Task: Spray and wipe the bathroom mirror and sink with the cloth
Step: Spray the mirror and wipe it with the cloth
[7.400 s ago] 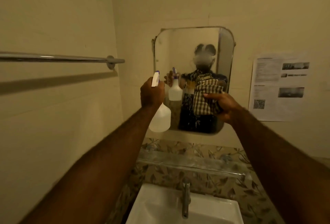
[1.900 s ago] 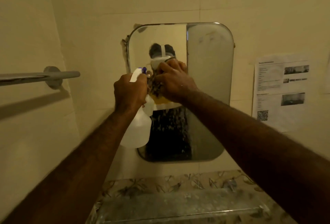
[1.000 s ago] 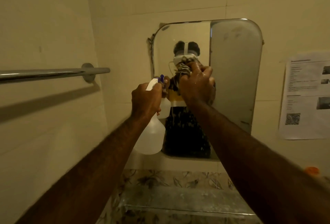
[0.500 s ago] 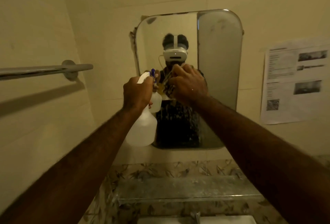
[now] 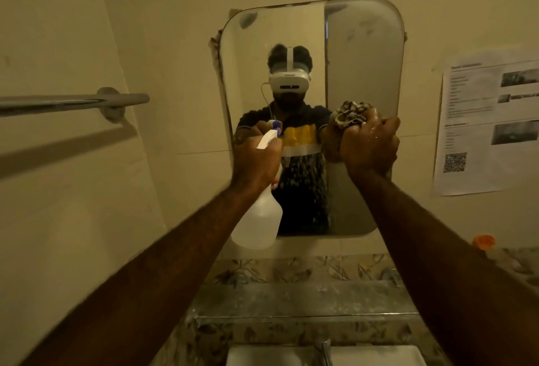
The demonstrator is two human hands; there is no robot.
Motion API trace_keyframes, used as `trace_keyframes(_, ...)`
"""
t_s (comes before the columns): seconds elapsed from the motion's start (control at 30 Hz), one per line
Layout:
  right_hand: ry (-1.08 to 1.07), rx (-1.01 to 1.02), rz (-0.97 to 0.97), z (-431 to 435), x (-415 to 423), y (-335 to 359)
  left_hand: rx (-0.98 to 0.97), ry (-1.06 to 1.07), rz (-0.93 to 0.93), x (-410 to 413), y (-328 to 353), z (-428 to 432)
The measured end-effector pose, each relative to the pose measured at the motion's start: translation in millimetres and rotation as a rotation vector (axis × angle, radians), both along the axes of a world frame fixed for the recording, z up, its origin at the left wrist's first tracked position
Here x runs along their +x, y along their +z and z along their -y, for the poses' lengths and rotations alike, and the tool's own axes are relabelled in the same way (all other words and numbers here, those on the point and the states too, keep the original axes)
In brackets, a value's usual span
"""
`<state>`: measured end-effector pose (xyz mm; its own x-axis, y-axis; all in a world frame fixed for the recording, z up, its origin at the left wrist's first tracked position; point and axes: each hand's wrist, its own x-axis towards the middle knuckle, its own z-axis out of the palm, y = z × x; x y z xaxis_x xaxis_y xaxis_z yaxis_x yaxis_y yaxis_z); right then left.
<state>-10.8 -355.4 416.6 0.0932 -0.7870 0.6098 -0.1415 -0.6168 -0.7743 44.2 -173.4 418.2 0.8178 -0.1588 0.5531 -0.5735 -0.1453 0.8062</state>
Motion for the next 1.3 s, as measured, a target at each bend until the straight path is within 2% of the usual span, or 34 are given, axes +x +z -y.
trace_keyframes(0.2,0.087,-0.107,-0.061,-61.7,29.1,-5.1,0.047,0.141,-0.005,13.0,6.7,-39.4)
trace_keyframes(0.33,0.229,-0.239,-0.118,-100.6,47.0,-4.4,0.031,0.201,0.009,22.3,7.8,-63.2)
trace_keyframes(0.4,0.272,-0.351,-0.201,-122.1,55.1,-4.2,0.006,0.237,-0.023,29.5,7.3,-73.8)
trace_keyframes(0.53,0.274,-0.673,-0.488,-147.0,65.3,-11.6,-0.016,0.319,-0.014,40.0,-1.5,-86.1)
trace_keyframes(0.63,0.245,-0.904,-0.573,-140.4,57.9,-22.6,-0.024,0.319,-0.06,41.0,-14.5,-82.2)
trace_keyframes(0.73,0.207,-0.999,-0.629,-121.1,45.4,-28.0,-0.053,0.261,-0.141,34.0,-25.1,-64.6)
trace_keyframes(0.87,0.169,-0.982,-0.674,-78.3,23.4,-29.3,-0.065,0.159,-0.132,13.3,-35.0,-24.2)
trace_keyframes(1.1,0.102,-0.81,-0.673,-2.9,-14.4,-35.0,-0.081,-0.006,-0.102,-15.4,-37.6,38.7)
trace_keyframes(1.17,0.061,-0.722,-0.609,10.7,-21.0,-39.3,-0.065,-0.035,-0.102,-19.7,-38.2,49.5)
trace_keyframes(1.3,0.021,-0.443,-0.347,25.3,-25.6,-52.0,-0.029,-0.064,-0.139,-21.6,-43.8,59.5)
